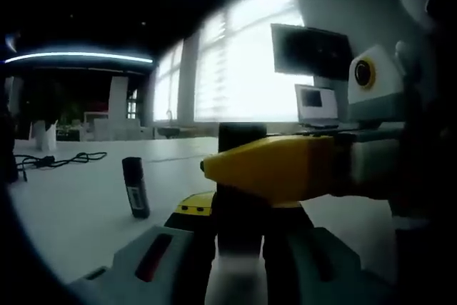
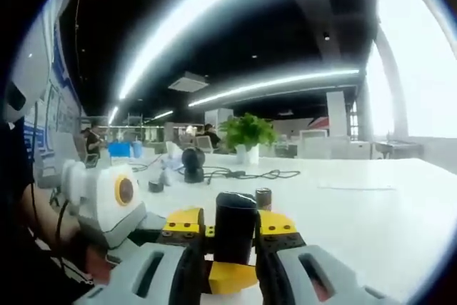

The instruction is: Pick up cosmetic bottle twist off cap place on table pick up cap screw tight cap place on table

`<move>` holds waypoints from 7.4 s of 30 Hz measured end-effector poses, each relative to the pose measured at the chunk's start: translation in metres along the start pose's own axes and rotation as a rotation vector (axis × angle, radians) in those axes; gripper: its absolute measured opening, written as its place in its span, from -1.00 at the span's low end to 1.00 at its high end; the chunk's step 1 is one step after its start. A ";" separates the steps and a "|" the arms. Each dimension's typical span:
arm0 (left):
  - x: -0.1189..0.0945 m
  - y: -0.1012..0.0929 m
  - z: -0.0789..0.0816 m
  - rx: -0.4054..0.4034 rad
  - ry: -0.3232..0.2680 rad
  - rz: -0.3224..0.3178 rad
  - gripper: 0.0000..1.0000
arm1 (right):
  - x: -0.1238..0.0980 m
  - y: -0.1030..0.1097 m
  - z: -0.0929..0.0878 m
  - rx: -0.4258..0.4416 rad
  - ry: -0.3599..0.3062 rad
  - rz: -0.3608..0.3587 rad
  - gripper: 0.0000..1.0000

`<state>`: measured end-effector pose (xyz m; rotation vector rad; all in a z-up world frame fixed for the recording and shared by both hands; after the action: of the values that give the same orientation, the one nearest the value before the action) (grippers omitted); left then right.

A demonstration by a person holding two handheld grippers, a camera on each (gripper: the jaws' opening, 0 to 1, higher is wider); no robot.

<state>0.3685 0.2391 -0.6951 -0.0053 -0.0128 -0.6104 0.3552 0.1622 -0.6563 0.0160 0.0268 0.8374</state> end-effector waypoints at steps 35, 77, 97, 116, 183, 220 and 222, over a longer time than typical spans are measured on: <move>-0.003 0.003 -0.002 -0.004 -0.004 0.006 -0.55 | -0.002 -0.004 -0.013 -0.044 0.036 -0.006 -0.72; -0.019 0.012 0.001 -0.045 -0.029 -0.052 -0.20 | 0.015 -0.148 -0.001 -0.023 -0.008 -0.225 -0.72; -0.020 0.014 0.002 -0.040 -0.045 -0.049 -0.28 | 0.022 -0.150 -0.012 -0.035 0.016 -0.243 -0.70; -0.020 0.019 0.004 -0.054 -0.053 -0.011 -0.24 | -0.009 -0.140 -0.004 -0.058 0.003 -0.273 -0.19; -0.092 0.071 0.011 -0.032 -0.098 0.093 -0.15 | -0.126 -0.070 -0.036 -0.030 -0.077 0.001 0.15; -0.098 0.069 0.012 -0.015 -0.123 0.099 -0.16 | -0.129 -0.071 -0.038 -0.030 -0.074 -0.032 0.10; -0.098 0.069 0.012 -0.012 -0.125 0.102 -0.16 | -0.129 -0.071 -0.037 -0.030 -0.076 -0.036 0.08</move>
<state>0.3275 0.3525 -0.6846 -0.0553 -0.1291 -0.5078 0.3203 0.0194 -0.6929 0.0187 -0.0569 0.8009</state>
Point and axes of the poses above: the point that each gripper's makers call its tool centre point, and the gripper's own axes: x roughly forward along the fingers, y roughly to its left, z roughly out of its top, the point moved 7 cm from there along -x, roughly backward along the fingers, and after that the axes turned 11 degrees about z, right-handed, at the moved point
